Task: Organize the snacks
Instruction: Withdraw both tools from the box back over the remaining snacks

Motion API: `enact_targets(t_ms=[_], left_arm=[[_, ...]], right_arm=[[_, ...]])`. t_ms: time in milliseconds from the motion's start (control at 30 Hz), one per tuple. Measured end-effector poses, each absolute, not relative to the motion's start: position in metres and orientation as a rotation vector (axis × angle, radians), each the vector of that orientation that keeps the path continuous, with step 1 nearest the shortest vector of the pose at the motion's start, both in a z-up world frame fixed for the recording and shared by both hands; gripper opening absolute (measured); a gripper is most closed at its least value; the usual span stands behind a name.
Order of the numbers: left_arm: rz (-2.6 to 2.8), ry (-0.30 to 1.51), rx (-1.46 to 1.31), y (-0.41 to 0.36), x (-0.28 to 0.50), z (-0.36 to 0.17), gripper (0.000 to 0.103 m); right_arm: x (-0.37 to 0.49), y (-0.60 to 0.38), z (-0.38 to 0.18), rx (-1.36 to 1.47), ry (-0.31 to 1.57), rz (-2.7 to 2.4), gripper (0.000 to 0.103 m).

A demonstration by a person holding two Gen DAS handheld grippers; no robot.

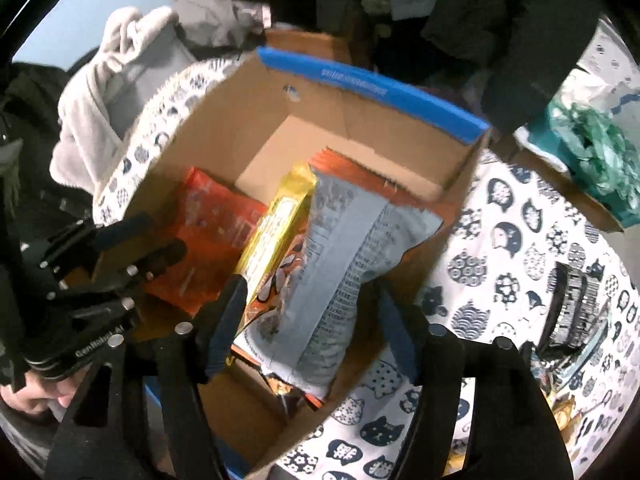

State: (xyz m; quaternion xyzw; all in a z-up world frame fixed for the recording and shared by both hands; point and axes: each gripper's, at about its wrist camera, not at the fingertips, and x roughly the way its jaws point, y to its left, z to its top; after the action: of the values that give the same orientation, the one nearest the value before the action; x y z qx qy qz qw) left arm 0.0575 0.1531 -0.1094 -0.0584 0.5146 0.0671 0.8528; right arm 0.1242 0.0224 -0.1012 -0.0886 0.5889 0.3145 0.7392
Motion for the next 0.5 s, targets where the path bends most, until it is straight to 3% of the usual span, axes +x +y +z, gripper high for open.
enact_targets(t_ms=[233,500], left_arm=[[0.072,1.036,-0.047,0.119,0.054,-0.084,0.08],[-0.031,1.007,0.032,0.068,0.05,-0.063,0.08]], right_arm=[[0.113,-0.018,-0.075,-0.154,1.258,0.657,0.075],[0.104,-0.081,-0.056,-0.124,1.243,0.572,0.078]])
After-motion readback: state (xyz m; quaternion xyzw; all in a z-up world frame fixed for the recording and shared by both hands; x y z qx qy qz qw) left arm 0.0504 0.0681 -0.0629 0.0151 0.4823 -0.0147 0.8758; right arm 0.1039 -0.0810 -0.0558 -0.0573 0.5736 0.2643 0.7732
